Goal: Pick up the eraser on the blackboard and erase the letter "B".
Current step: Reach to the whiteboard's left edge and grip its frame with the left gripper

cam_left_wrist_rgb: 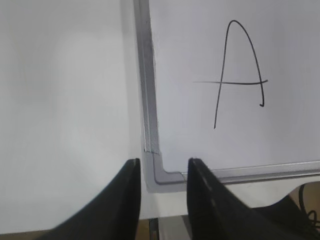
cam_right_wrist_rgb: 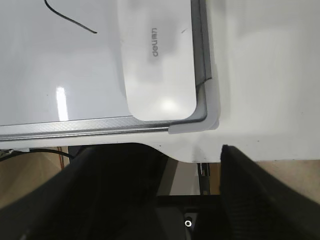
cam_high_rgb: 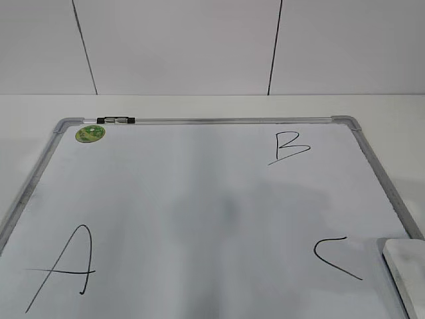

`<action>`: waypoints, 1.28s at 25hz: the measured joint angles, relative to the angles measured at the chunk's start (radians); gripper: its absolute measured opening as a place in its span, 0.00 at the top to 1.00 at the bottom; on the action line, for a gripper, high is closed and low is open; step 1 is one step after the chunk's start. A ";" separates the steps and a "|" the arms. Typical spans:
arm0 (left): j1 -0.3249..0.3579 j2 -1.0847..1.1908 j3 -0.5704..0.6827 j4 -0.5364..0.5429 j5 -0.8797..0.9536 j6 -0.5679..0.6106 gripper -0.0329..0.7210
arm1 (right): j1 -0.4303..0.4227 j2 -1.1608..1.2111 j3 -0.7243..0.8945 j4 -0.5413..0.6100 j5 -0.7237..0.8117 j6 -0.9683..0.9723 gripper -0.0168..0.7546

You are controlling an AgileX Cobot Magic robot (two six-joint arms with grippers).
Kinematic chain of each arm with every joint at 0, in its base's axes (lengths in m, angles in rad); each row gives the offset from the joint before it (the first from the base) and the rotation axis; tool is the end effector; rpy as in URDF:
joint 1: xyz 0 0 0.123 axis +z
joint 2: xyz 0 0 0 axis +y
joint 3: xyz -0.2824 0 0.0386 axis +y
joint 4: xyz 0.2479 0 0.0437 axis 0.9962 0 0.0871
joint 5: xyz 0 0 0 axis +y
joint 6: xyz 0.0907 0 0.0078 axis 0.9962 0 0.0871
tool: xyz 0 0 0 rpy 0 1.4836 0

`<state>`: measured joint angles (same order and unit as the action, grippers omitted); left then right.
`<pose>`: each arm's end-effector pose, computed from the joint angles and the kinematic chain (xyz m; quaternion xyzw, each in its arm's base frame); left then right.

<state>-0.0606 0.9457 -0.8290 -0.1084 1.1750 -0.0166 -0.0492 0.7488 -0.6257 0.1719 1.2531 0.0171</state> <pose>0.1490 -0.0182 0.3046 0.0102 0.9818 -0.0599 0.1797 0.0967 0.0101 0.2702 0.0478 0.9854 0.0822 0.1413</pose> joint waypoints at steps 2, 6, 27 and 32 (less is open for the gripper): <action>0.000 0.073 -0.027 0.000 -0.024 0.000 0.63 | 0.000 0.027 0.000 0.000 -0.002 0.000 0.24; 0.000 0.212 -0.079 0.000 -0.056 0.000 0.63 | 0.000 0.057 0.000 0.002 -0.004 0.000 0.24; 0.000 0.762 -0.321 0.059 -0.234 0.000 0.63 | 0.000 0.067 0.000 0.004 -0.007 0.001 0.24; 0.000 0.840 -0.345 0.059 -0.293 0.000 0.63 | 0.000 0.067 0.000 0.004 -0.007 0.001 0.24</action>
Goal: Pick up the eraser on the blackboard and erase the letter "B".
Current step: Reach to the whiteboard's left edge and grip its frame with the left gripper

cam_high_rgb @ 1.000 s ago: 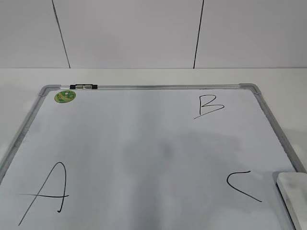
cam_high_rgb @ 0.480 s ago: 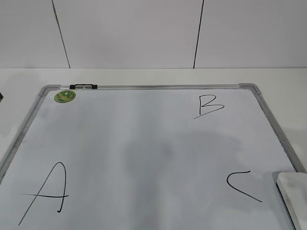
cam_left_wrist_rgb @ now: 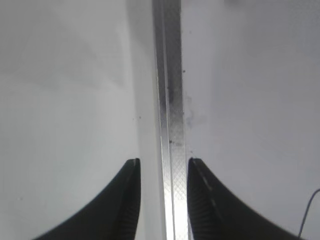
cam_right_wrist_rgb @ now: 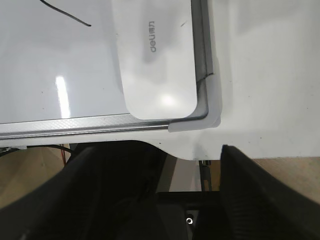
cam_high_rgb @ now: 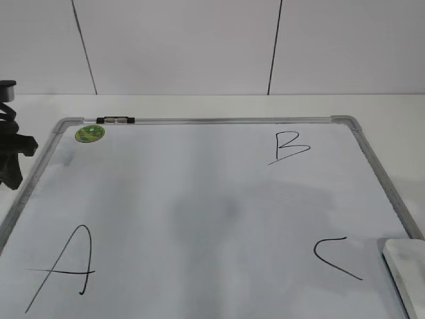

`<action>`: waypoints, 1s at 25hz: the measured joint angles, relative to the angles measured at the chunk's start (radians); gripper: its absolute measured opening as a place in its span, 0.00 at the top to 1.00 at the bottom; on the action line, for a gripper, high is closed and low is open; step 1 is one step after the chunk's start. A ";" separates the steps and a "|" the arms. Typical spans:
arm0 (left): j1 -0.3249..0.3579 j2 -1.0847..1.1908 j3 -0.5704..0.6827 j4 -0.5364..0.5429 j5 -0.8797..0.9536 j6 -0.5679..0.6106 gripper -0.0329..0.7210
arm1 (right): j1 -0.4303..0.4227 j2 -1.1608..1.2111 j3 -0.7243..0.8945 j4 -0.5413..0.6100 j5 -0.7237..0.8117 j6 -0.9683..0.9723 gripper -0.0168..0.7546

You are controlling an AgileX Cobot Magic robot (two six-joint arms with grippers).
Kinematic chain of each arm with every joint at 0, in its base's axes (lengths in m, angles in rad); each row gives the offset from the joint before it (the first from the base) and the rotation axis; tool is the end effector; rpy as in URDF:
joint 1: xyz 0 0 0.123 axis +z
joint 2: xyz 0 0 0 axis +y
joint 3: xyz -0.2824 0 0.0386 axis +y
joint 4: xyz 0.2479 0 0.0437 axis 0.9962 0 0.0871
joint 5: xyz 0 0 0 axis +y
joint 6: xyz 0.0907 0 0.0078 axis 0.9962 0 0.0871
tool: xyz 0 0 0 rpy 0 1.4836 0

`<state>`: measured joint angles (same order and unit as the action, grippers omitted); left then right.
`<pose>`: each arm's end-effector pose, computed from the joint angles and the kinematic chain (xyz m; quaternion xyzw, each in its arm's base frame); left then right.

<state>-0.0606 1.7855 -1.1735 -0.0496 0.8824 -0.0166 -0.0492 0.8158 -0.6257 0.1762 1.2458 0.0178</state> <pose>0.3398 -0.0241 0.1943 0.0078 0.9964 -0.0235 0.0808 0.1070 0.0099 0.2637 0.0518 0.9888 0.0842 0.1117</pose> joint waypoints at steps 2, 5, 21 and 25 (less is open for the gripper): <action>0.000 0.026 -0.006 0.000 -0.015 0.000 0.63 | 0.000 0.000 0.000 0.000 0.000 0.000 0.24; 0.000 0.049 -0.007 0.000 -0.030 0.000 0.63 | 0.000 0.000 0.000 0.000 0.000 0.002 0.24; 0.000 0.109 -0.007 0.000 -0.081 0.000 0.64 | 0.000 0.000 0.000 0.000 0.000 0.002 0.24; 0.000 0.109 -0.007 0.002 -0.081 0.000 0.64 | 0.000 0.000 0.000 0.000 -0.002 0.002 0.24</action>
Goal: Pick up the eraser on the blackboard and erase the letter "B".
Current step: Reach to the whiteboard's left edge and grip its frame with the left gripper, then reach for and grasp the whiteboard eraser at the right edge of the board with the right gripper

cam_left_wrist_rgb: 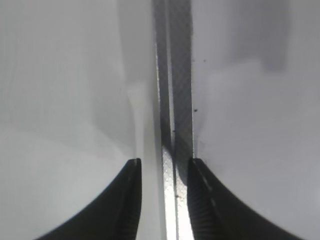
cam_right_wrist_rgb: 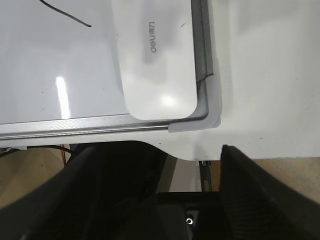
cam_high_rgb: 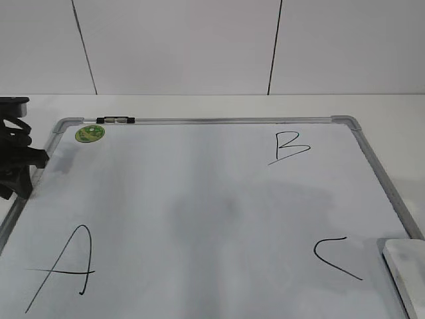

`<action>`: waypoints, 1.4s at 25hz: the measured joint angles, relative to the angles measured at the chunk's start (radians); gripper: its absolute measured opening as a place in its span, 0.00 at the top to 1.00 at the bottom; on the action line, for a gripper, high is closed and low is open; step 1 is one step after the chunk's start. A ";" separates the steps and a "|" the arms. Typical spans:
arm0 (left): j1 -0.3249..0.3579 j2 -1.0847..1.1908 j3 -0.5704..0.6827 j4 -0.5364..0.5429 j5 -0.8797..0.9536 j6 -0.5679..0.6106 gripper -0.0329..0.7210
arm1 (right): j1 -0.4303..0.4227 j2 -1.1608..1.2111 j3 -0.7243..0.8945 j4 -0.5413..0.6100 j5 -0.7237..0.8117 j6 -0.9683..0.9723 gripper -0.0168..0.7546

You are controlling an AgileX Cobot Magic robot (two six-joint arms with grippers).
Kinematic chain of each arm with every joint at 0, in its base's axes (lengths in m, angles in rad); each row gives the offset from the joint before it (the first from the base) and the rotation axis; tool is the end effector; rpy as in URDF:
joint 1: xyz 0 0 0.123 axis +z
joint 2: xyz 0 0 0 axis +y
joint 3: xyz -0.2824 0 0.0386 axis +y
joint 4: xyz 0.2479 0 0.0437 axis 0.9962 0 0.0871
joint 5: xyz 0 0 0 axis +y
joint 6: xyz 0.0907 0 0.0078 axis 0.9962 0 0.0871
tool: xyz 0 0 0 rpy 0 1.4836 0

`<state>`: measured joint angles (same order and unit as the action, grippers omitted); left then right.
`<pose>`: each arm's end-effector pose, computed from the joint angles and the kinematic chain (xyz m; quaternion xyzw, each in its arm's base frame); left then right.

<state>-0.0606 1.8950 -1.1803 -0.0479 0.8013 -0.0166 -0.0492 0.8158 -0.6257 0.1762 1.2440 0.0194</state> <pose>0.3544 -0.0246 0.1589 0.0065 0.9973 -0.0211 0.0702 0.1071 0.0099 0.2637 0.0527 0.9887 0.0843 0.1125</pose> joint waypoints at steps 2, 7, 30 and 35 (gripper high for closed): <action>0.000 0.000 0.000 0.000 0.000 0.000 0.64 | 0.000 0.000 0.000 0.000 0.000 0.000 0.24; 0.000 0.012 -0.002 0.000 0.000 0.017 0.64 | 0.000 0.000 0.000 0.000 0.000 0.000 0.24; 0.000 0.032 -0.019 -0.008 0.029 0.017 0.90 | 0.000 0.000 0.000 0.000 -0.002 0.000 0.24; 0.000 0.032 -0.019 -0.013 0.031 0.017 0.93 | 0.000 0.002 0.000 0.000 -0.002 0.001 0.24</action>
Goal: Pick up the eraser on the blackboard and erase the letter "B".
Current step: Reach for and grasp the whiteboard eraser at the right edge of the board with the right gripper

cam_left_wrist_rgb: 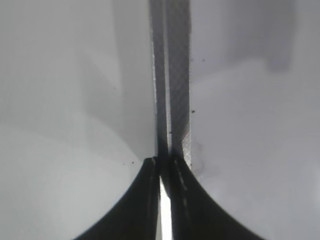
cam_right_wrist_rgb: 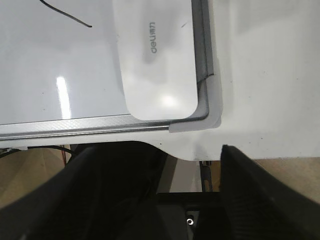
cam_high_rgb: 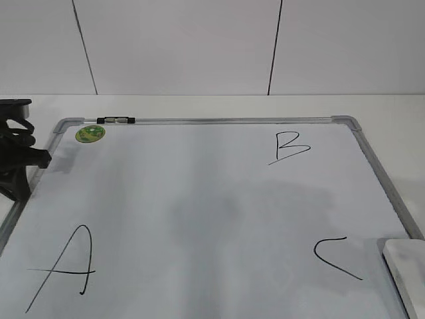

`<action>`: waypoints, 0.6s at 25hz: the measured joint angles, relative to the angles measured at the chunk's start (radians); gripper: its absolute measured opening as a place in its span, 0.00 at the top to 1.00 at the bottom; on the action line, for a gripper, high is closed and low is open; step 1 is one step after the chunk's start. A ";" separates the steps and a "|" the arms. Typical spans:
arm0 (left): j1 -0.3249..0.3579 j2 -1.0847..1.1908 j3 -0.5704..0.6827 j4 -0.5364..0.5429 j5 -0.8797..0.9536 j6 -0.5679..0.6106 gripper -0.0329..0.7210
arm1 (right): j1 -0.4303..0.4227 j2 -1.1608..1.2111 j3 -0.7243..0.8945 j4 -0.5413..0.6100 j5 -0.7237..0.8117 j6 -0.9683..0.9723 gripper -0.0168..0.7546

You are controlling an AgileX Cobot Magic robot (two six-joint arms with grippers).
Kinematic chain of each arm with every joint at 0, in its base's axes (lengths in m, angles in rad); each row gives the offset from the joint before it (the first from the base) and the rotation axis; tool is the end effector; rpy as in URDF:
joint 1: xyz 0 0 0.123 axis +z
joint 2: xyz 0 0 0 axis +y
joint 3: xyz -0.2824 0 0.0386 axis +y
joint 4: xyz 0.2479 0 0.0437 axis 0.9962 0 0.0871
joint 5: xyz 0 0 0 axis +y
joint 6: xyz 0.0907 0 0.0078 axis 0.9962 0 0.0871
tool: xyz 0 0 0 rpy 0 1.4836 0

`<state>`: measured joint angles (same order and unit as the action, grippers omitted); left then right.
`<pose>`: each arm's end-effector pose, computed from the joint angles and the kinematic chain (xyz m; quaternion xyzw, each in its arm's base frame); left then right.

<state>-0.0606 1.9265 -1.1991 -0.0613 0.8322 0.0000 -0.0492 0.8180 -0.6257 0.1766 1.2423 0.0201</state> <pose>0.3567 -0.0258 0.1516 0.0108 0.9985 -0.0251 0.0484 0.1076 0.0099 0.2635 0.0532 0.9886 0.0845 0.1123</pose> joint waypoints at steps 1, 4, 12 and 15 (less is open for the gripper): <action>0.000 0.000 0.000 0.000 0.000 0.000 0.93 | 0.000 0.004 0.000 0.002 0.000 0.000 0.24; 0.000 0.000 0.000 0.000 0.002 0.000 0.93 | 0.000 0.022 0.000 0.008 0.000 0.000 0.22; 0.000 0.000 -0.002 -0.001 0.003 0.000 0.93 | 0.000 0.096 0.000 0.041 -0.097 -0.026 0.11; 0.000 0.000 -0.002 -0.001 0.004 0.000 0.93 | 0.000 0.165 -0.001 0.041 -0.148 -0.060 0.11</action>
<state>-0.0606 1.9265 -1.2013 -0.0626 0.8365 0.0000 -0.0492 0.9827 -0.6263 0.2177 1.0938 -0.0398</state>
